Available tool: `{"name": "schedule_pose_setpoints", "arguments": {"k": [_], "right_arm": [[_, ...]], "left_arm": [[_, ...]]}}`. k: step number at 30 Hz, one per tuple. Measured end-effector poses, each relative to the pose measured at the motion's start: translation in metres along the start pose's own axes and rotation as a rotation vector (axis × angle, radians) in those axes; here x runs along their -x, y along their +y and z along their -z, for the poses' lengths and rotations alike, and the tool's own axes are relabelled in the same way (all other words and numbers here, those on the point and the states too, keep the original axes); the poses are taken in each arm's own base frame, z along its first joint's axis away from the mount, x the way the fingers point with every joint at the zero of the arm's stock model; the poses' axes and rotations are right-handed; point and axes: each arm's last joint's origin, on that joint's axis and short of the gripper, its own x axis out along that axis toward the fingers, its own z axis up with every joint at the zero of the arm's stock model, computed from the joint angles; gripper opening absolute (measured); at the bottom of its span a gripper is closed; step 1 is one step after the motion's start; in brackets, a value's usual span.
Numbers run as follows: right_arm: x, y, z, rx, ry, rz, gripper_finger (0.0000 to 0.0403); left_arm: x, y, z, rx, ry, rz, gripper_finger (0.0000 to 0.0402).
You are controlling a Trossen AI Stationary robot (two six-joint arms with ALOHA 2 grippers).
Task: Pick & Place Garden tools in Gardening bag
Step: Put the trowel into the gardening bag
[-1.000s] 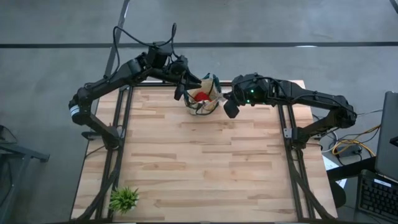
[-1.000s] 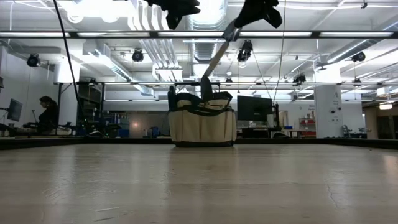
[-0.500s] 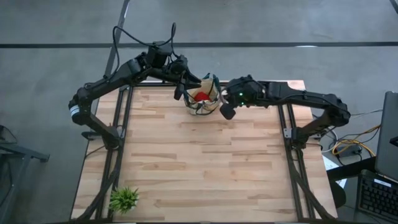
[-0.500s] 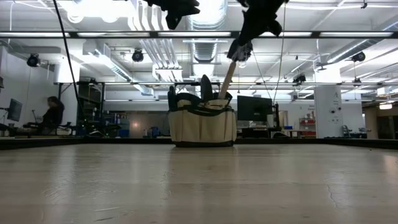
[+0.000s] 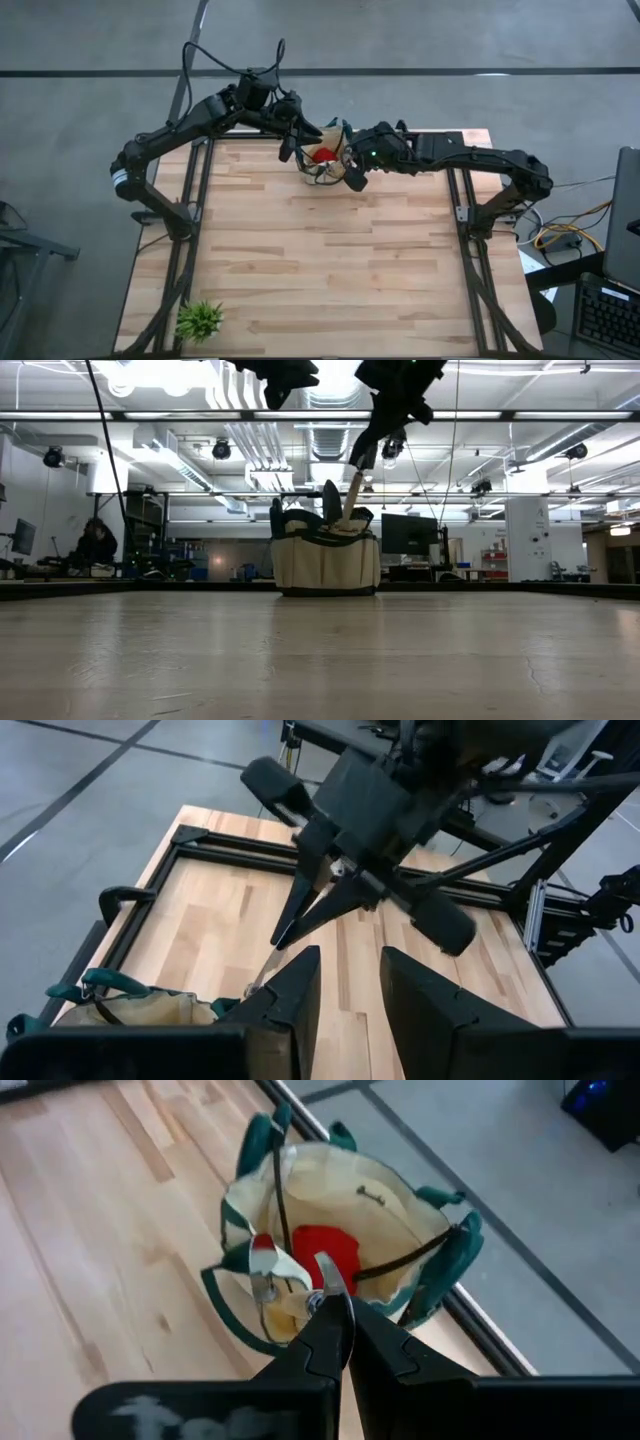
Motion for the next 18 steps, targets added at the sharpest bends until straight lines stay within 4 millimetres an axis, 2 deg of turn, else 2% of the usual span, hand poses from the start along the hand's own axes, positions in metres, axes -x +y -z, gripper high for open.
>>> {"name": "schedule_pose_setpoints", "arguments": {"k": [6, 18], "right_arm": [[-0.019, 0.007, 0.008, 0.048, 0.084, 0.006, 0.0008], [-0.062, 0.024, 0.015, 0.109, 0.124, 0.013, 0.0008]], "left_arm": [[0.0, 0.0, 0.0, 0.0, 0.0, 0.0, 0.0108], [-0.003, 0.001, 0.006, 0.02, 0.031, 0.002, 0.0108]]}}
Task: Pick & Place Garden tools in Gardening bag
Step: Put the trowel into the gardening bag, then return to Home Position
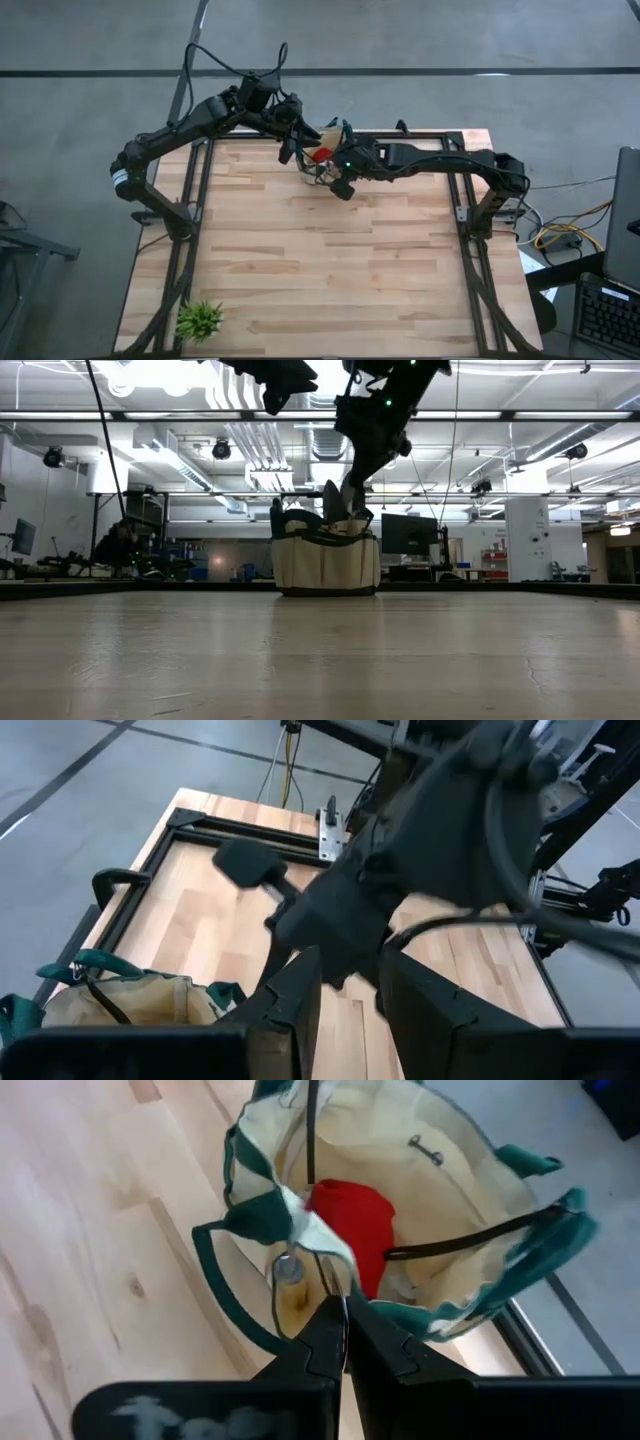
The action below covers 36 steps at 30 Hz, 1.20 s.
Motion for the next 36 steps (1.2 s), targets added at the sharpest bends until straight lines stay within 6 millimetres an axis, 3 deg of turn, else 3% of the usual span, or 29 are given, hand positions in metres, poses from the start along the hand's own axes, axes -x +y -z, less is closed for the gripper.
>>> {"name": "schedule_pose_setpoints", "arguments": {"k": [6, 11, 18, 24, 28, 31, 33, 36], "right_arm": [[-0.012, 0.001, 0.001, -0.003, 0.023, 0.002, 0.0009], [-0.008, -0.002, -0.001, -0.02, 0.005, -0.018, 0.0033], [0.006, -0.007, -0.005, -0.066, -0.041, -0.026, 0.011], [0.038, -0.019, -0.01, -0.138, -0.125, -0.048, 0.0145], [0.062, -0.026, -0.013, -0.175, -0.187, -0.14, 0.0124], [0.076, -0.03, -0.018, -0.18, -0.254, -0.228, 0.0078], [0.081, -0.033, -0.021, -0.173, -0.286, -0.301, 0.0034], [0.083, -0.037, -0.026, -0.165, -0.323, -0.446, 0.0015]], "left_arm": [[0.0, 0.0, 0.001, 0.019, 0.005, 0.001, 0.0108], [0.0, 0.0, 0.001, 0.023, 0.005, 0.001, 0.0108], [-0.001, 0.0, 0.002, 0.031, 0.006, 0.002, 0.0108], [-0.003, 0.001, 0.005, 0.042, 0.019, 0.001, 0.0108], [-0.003, 0.001, 0.005, 0.017, 0.019, 0.006, 0.009], [-0.003, -0.001, 0.003, -0.013, 0.003, 0.046, 0.0046], [-0.005, -0.001, 0.003, -0.033, -0.014, 0.082, 0.0014], [-0.01, -0.001, 0.005, -0.044, -0.048, 0.135, 0.0006]]}}
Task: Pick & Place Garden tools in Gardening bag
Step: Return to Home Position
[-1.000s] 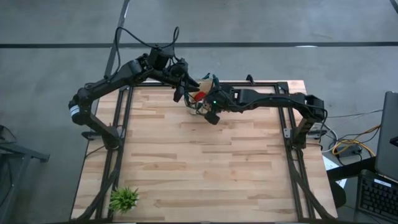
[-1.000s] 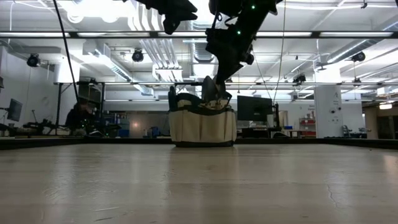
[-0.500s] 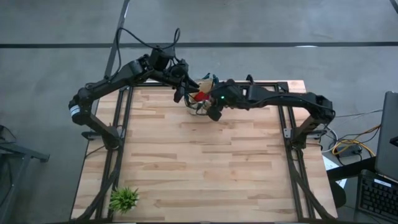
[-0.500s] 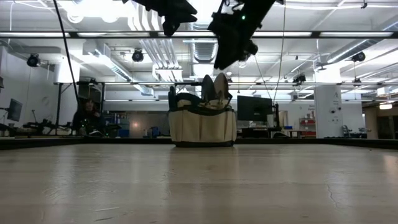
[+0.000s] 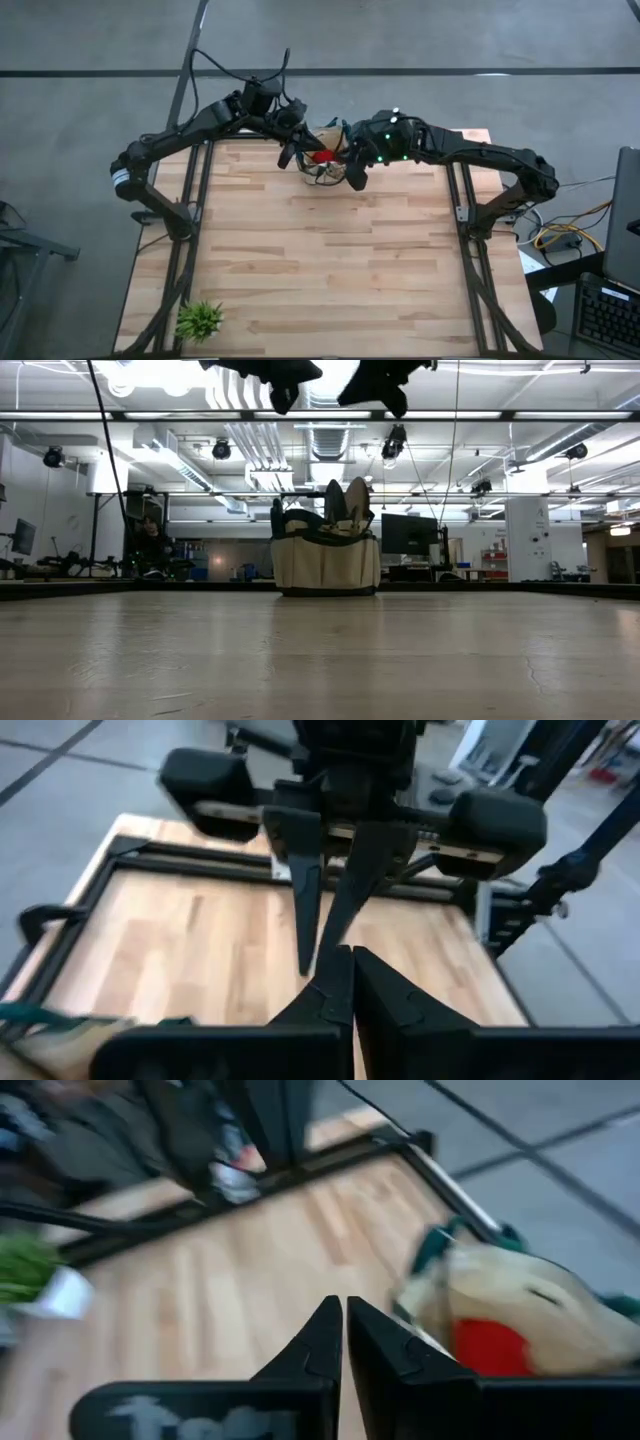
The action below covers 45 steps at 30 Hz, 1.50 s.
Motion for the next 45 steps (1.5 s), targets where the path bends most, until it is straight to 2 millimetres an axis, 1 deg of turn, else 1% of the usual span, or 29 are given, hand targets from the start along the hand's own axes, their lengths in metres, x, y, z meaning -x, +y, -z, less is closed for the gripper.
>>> {"name": "schedule_pose_setpoints", "arguments": {"k": [3, 5, 7, 9, 11, 15, 17, 19, 21, 22, 24, 26, 28, 31, 33, 35, 37, 39, 41, 43, 45], "right_arm": [[0.0, 0.0, -0.003, -0.002, -0.023, -0.089, 0.0009], [0.0, 0.0, -0.004, 0.012, -0.032, -0.098, 0.0008], [0.004, 0.0, -0.004, 0.019, -0.028, -0.1, 0.0008], [0.012, 0.001, -0.004, 0.039, -0.028, -0.101, 0.0008], [0.022, 0.001, -0.005, 0.044, -0.051, -0.128, 0.0008], [0.039, 0.002, -0.006, 0.026, -0.16, -0.363, 0.0008], [0.045, 0.001, -0.002, -0.007, -0.209, -0.441, 0.0008], [0.051, -0.002, 0.005, -0.091, -0.217, -0.429, 0.0008], [0.055, -0.005, 0.011, -0.175, -0.213, -0.368, 0.0008], [0.057, -0.007, 0.014, -0.188, -0.222, -0.319, 0.0008], [0.06, -0.011, 0.019, -0.162, -0.256, -0.211, 0.0008], [0.064, -0.013, 0.027, -0.104, -0.233, -0.166, 0.0008], [0.066, -0.014, 0.035, -0.065, -0.222, -0.143, 0.0008], [0.067, -0.019, 0.048, -0.067, -0.219, -0.074, 0.0008], [0.065, -0.02, 0.061, -0.016, -0.208, -0.113, 0.0008], [0.065, -0.019, 0.072, 0.043, -0.228, -0.232, 0.0008], [0.067, -0.018, 0.081, 0.049, -0.287, -0.338, 0.0008], [0.07, -0.02, 0.092, 0.036, -0.313, -0.352, 0.0008], [0.072, -0.025, 0.104, 0.047, -0.293, -0.317, 0.0008], [0.073, -0.028, 0.118, 0.053, -0.265, -0.295, 0.0008], [0.075, -0.029, 0.128, 0.058, -0.281, -0.303, 0.0008]], "left_arm": [[-0.008, 0.003, 0.008, 0.045, -0.027, 0.013, 0.0004], [-0.011, 0.005, 0.018, 0.077, -0.013, 0.013, 0.0003], [-0.009, 0.003, 0.028, 0.091, 0.003, -0.014, 0.0003], [0.0, -0.003, 0.037, 0.09, 0.0, -0.057, 0.0002], [0.013, -0.013, 0.042, 0.063, -0.039, -0.104, 0.0002], [0.043, -0.036, 0.053, -0.012, -0.195, -0.134, 0.0002], [0.054, -0.046, 0.064, 0.001, -0.248, -0.124, 0.0002], [0.063, -0.052, 0.077, 0.067, -0.272, -0.142, 0.0004], [0.069, -0.057, 0.092, 0.147, -0.268, -0.153, 0.0007], [0.073, -0.06, 0.099, 0.149, -0.265, -0.16, 0.0008], [0.08, -0.066, 0.11, 0.085, -0.268, -0.191, 0.0009], [0.083, -0.069, 0.124, 0.037, -0.255, -0.201, 0.0009], [0.086, -0.071, 0.138, 0.06, -0.257, -0.219, 0.001], [0.091, -0.076, 0.155, 0.087, -0.294, -0.265, 0.001], [0.093, -0.079, 0.169, 0.093, -0.31, -0.314, 0.0011], [0.094, -0.081, 0.181, 0.082, -0.328, -0.327, 0.0011], [0.094, -0.084, 0.19, 0.076, -0.356, -0.31, 0.0011], [0.094, -0.089, 0.194, 0.085, -0.393, -0.264, 0.0011], [0.091, -0.093, 0.199, 0.076, -0.396, -0.236, 0.0012], [0.086, -0.096, 0.206, 0.086, -0.383, -0.256, 0.0012], [0.08, -0.097, 0.215, 0.118, -0.38, -0.299, 0.0012]]}}
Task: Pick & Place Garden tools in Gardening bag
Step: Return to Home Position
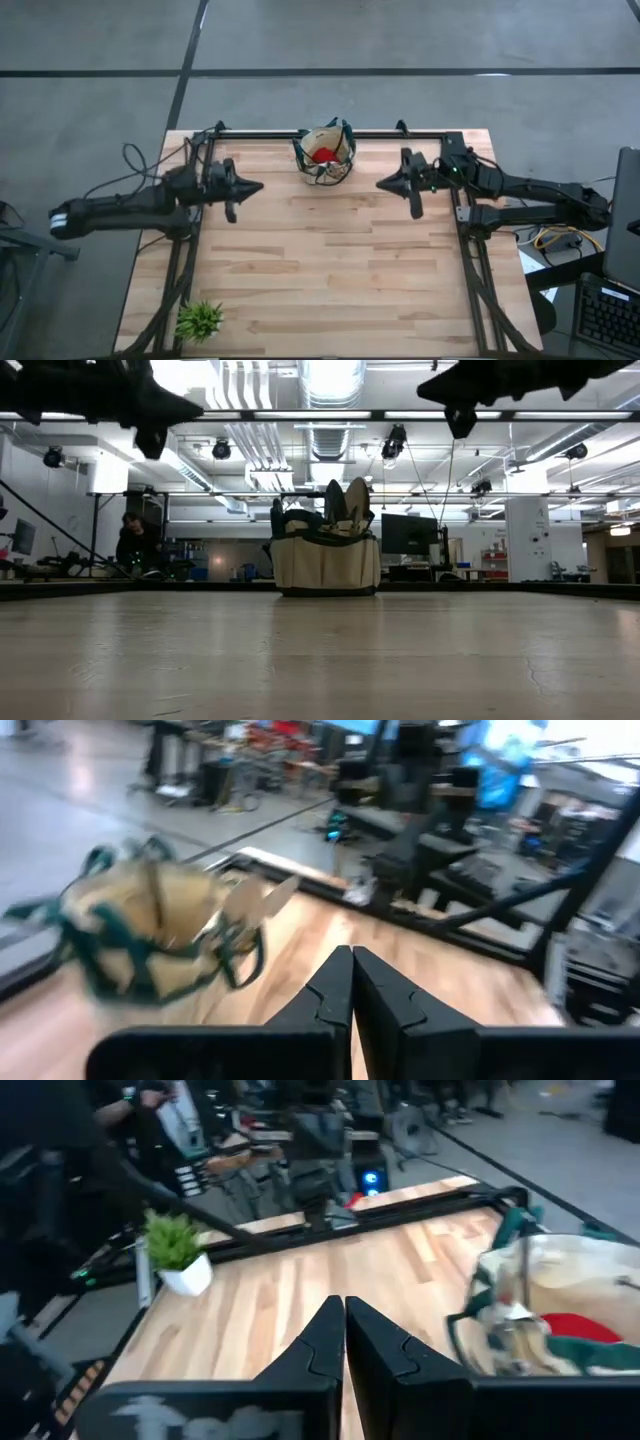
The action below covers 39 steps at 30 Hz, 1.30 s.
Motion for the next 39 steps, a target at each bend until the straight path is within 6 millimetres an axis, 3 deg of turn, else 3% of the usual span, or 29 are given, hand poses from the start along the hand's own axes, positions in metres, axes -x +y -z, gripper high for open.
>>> {"name": "schedule_pose_setpoints", "arguments": {"k": [3, 12, 23, 29, 39], "right_arm": [[0.008, 0.0, 0.012, 0.016, -0.046, -0.012, 0.0008], [0.036, 0.0, 0.039, 0.022, -0.143, -0.003, 0.0008], [0.057, 0.002, 0.068, 0.036, -0.197, -0.046, 0.0009], [0.067, 0.003, 0.081, 0.058, -0.313, -0.052, 0.0009], [0.087, 0.006, 0.099, 0.027, -0.327, -0.007, 0.0009]], "left_arm": [[0.0, -0.002, 0.014, 0.024, 0.006, -0.057, 0.0012], [0.011, -0.004, 0.024, -0.04, -0.051, 0.004, 0.0012], [0.029, -0.002, 0.028, -0.01, -0.152, 0.017, 0.0012], [0.039, 0.002, 0.03, 0.018, -0.218, -0.053, 0.0012], [0.049, 0.005, 0.035, 0.023, -0.197, -0.102, 0.0012]]}}
